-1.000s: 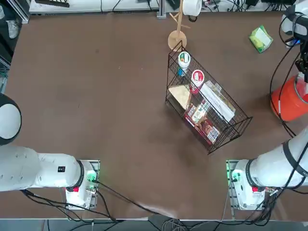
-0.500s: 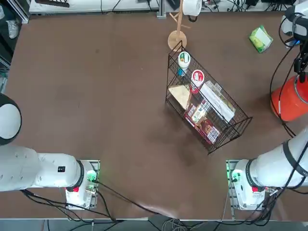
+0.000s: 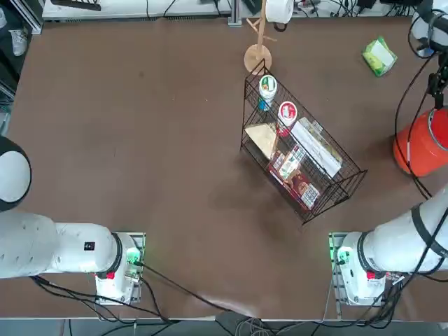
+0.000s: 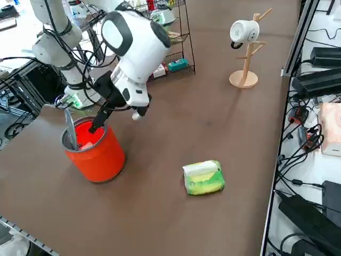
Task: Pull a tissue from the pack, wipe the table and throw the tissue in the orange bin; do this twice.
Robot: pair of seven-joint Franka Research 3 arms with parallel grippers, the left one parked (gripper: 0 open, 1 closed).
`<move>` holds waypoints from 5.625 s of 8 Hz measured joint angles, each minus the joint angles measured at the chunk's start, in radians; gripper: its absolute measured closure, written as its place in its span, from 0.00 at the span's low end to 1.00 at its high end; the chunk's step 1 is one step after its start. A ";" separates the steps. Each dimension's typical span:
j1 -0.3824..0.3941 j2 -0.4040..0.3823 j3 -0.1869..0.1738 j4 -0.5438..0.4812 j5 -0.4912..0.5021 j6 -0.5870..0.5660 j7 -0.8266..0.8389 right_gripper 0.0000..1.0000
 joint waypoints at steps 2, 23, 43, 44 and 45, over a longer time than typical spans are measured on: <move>0.018 0.024 0.042 0.096 0.047 0.106 -0.022 0.00; -0.048 0.539 0.088 0.385 0.279 0.841 -0.221 0.99; 0.208 0.245 0.094 0.459 0.476 -0.069 0.077 0.99; 0.210 0.245 0.093 0.422 0.542 -0.067 0.108 0.99; 0.211 0.245 0.093 0.386 0.606 -0.056 0.140 0.99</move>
